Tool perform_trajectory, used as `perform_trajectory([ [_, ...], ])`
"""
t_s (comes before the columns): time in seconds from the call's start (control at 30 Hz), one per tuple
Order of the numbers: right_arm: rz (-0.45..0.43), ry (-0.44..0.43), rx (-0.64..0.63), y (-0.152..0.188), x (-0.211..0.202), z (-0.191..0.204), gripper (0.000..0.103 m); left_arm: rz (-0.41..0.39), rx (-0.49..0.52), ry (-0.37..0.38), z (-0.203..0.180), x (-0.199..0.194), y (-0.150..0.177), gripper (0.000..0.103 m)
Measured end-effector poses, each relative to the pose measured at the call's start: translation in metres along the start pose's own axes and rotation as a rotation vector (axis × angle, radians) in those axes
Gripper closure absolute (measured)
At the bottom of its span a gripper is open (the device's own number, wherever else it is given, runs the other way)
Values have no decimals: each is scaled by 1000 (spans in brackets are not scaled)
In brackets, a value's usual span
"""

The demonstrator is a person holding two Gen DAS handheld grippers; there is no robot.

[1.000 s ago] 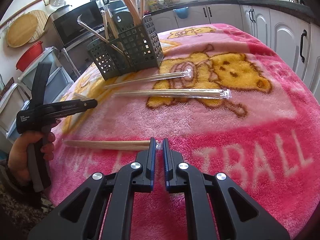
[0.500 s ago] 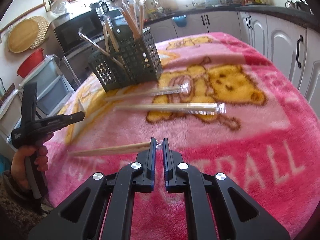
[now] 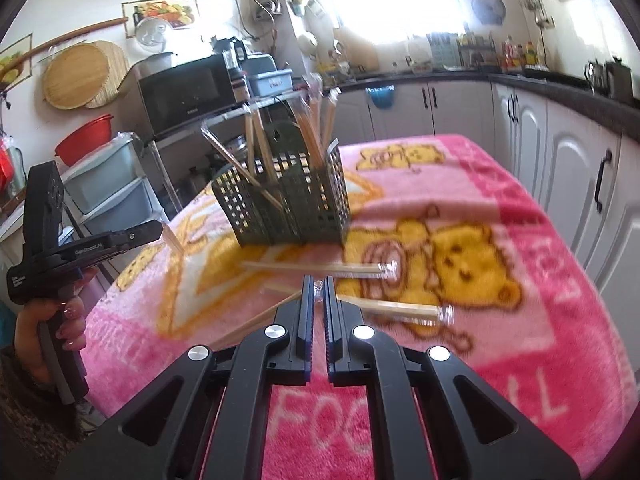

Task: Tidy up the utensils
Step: 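Raise the left tool's chopstick above the caddy while the right tool carries its chopstick there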

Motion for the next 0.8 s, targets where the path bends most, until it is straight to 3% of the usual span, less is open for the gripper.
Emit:
perform_trajectory([
  [0.43, -106, -19, -97, -46, -14, 30, 98, -71, 38, 97, -26, -21, -28, 101],
  [0.8, -155, -22, -118, -63, -24, 39, 98, -107, 91, 178, -48, -36, -52, 102],
])
Point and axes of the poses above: each gripper's, at about its wrist camera, not at the fingertips, and x roughly the way its jaws point, z to its left, y to its underside, the point moved 4 cm from there along x, roughly the way its jaws point, and after that the axes turned 1 degree about z, right-handed, at the moved point
